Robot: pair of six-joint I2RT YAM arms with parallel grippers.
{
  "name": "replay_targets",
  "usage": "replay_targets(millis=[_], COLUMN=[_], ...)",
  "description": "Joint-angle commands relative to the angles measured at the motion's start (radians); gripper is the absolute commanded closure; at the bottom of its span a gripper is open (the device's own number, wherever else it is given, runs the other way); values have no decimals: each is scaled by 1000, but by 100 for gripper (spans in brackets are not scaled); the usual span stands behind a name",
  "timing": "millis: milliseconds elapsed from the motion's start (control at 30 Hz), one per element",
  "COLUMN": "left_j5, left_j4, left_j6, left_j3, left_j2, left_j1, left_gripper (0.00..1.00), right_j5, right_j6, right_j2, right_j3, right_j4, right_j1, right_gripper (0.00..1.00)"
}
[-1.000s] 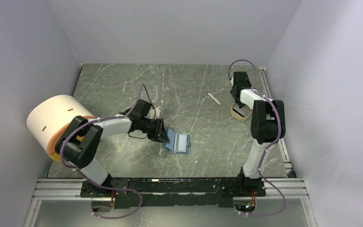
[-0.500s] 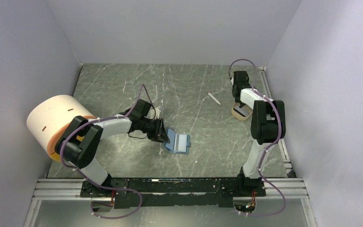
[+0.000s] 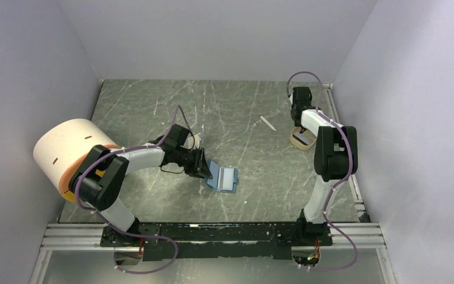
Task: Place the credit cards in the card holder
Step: Pick up the credit card from the storage box.
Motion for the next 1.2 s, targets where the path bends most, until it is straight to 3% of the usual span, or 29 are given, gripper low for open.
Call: replay_targets(millis=[0,133,367,467,667,733,933,1167], left_j5=[25,24,28,27,7,-7,4,42], left_j4=[29,32,32,31,20,12,63,175], left_j6=[-1,-2,1,1,-8,-10,-49,-124], left_j3=[-6,-8,-5,-5,-10,-8,-35,-61], left_j2=[5,6,10,9,3,-2,-25,-32], left_j1=[-7,-7,-6,-7,-7,-7,-7,-7], left_gripper=[72,72,72,72,73,74,91,91], right_j5=[-17,-24,-23,-26,-62,-64,-58,-200], right_j6=[19,39,92,116,257,310,425,591], right_j2=[-46,-57,-71,-76,-54,-49,-101,-222], right_j3=[36,45,58,70,164,199,215,220], right_j4=[-13,-54,-128,-172,-373,-430,-474,-468], right_j1=[2,16,66,100,183,222,331,415], right_gripper=[70,80,84,91,100,100,100,100])
